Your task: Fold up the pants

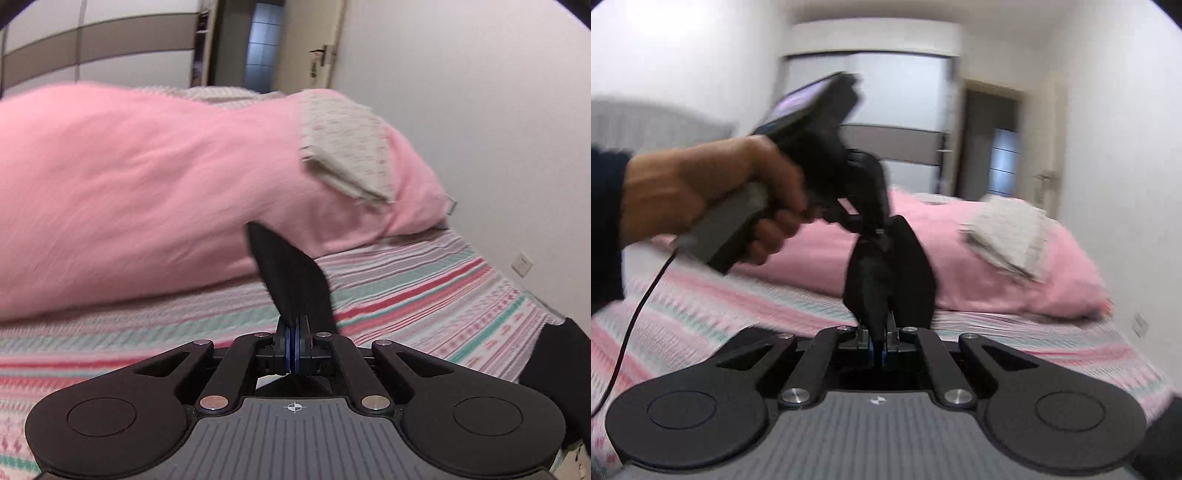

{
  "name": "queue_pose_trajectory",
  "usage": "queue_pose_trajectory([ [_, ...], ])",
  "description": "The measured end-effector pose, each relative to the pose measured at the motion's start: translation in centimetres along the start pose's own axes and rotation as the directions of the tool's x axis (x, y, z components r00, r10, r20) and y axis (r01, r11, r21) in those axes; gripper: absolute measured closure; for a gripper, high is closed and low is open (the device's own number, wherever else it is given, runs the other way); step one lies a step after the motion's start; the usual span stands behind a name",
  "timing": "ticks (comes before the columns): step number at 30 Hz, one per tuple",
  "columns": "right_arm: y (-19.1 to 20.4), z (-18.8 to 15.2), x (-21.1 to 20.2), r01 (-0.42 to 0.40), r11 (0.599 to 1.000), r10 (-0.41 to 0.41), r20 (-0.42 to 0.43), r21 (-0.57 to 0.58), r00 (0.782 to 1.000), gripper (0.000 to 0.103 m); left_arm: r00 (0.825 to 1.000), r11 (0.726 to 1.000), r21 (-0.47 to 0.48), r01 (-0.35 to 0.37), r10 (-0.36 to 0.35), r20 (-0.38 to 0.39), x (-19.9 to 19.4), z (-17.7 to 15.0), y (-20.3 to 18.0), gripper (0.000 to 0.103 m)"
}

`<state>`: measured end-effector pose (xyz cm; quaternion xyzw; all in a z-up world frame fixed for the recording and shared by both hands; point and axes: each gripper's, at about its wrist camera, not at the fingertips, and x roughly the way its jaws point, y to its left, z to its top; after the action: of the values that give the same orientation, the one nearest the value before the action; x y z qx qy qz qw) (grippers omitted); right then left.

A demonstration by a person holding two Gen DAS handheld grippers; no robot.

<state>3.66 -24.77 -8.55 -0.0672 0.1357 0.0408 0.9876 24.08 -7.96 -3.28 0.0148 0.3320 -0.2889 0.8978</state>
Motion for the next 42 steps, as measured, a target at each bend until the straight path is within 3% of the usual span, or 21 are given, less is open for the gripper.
queue_pose_trajectory([
  [5, 6.6, -1.9, 4.5, -0.13, 0.976, 0.107, -0.138, -0.173, 0.985, 0.097, 0.998, 0.998, -0.055, -0.037, 0.034, -0.043, 0.7, -5.4, 7.3, 0.103],
  [10, 12.0, -3.9, 5.1, -0.214, 0.945, 0.15, -0.251, -0.248, 0.956, 0.097, 0.987, 0.988, -0.127, -0.083, 0.064, -0.145, 3.3, -8.8, 11.3, 0.102],
  [19, 13.8, -4.4, 6.4, -0.245, 0.95, 0.181, -0.298, -0.191, 0.937, 0.093, 0.985, 0.982, -0.162, -0.092, 0.066, -0.158, 4.4, -9.3, 12.5, 0.101],
  [21, 13.7, -4.4, 6.0, -0.262, 0.951, 0.203, -0.303, -0.166, 0.931, 0.084, 0.987, 0.982, -0.167, -0.092, 0.068, -0.146, 4.4, -9.5, 12.4, 0.101],
  [23, 13.4, -4.5, 6.1, -0.309, 0.943, 0.255, -0.327, -0.124, 0.91, 0.076, 0.989, 0.981, -0.173, -0.091, 0.068, -0.134, 4.3, -9.5, 12.5, 0.098],
  [27, 12.2, -3.7, 4.7, -0.439, 0.898, 0.419, -0.369, 0.032, 0.829, 0.072, 0.989, 0.977, -0.189, -0.097, 0.073, -0.128, 3.3, -9.4, 13.1, 0.088],
  [28, 11.4, -3.3, 4.1, -0.453, 0.89, 0.439, -0.366, 0.051, 0.821, 0.072, 0.988, 0.976, -0.189, -0.107, 0.083, -0.127, 2.9, -9.3, 13.2, 0.087],
  [31, 8.2, -2.0, 2.7, -0.439, 0.893, 0.445, -0.34, 0.099, 0.828, 0.066, 0.987, 0.974, -0.179, -0.142, 0.125, -0.101, 0.7, -9.0, 13.6, 0.086],
  [32, 6.8, -1.6, 2.3, -0.448, 0.884, 0.466, -0.331, 0.133, 0.821, 0.064, 0.986, 0.971, -0.185, -0.154, 0.139, -0.089, -0.3, -8.8, 13.7, 0.086],
  [35, 2.9, -0.7, 1.1, -0.538, 0.813, 0.581, -0.265, 0.224, 0.769, 0.063, 0.987, 0.958, -0.24, -0.155, 0.139, -0.08, -2.8, -8.6, 13.5, 0.086],
  [36, 1.8, -0.1, 0.6, -0.55, 0.805, 0.593, -0.243, 0.223, 0.768, 0.063, 0.989, 0.957, -0.253, -0.143, 0.127, -0.079, -3.5, -8.5, 12.8, 0.086],
  [38, -0.5, 1.5, 0.8, -0.486, 0.851, 0.523, -0.236, 0.199, 0.819, 0.063, 0.992, 0.966, -0.231, -0.117, 0.1, -0.082, -4.3, -8.8, 10.8, 0.086],
  [40, -2.9, 2.6, 2.9, -0.356, 0.908, 0.41, -0.286, 0.223, 0.866, 0.063, 0.991, 0.971, -0.218, -0.099, 0.076, -0.112, -4.1, -9.7, 8.7, 0.086],
  [42, -5.3, 3.0, 6.0, -0.274, 0.913, 0.373, -0.344, 0.303, 0.861, 0.063, 0.989, 0.967, -0.247, -0.057, 0.021, -0.144, -3.4, -11.0, 7.8, 0.086],
])
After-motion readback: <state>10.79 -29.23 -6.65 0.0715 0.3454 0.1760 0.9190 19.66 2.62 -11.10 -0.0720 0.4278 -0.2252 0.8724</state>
